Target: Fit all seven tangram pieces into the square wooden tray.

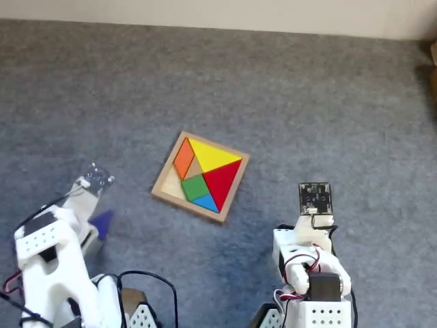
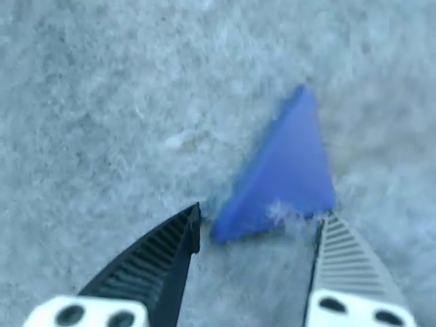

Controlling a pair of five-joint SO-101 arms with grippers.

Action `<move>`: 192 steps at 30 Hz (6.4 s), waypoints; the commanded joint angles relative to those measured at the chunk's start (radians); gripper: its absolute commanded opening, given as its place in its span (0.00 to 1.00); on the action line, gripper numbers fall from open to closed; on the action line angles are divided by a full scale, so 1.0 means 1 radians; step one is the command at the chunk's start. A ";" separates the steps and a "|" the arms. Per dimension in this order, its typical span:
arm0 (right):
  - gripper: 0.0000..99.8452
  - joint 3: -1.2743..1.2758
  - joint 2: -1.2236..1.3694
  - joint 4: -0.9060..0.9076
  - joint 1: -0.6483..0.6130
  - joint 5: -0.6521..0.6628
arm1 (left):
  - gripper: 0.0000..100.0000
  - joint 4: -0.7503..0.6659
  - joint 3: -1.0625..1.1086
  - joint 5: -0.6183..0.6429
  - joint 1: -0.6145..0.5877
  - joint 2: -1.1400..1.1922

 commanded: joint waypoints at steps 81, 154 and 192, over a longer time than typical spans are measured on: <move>0.01 0.110 -0.005 0.004 0.013 -0.005 | 0.16 0.336 -0.556 0.595 0.404 0.306; 0.01 0.110 -0.005 -0.004 0.013 -0.006 | 0.18 0.284 -0.515 0.672 0.588 0.203; 0.01 0.110 -0.005 -0.004 0.013 -0.005 | 0.32 0.063 -0.702 0.761 0.532 0.656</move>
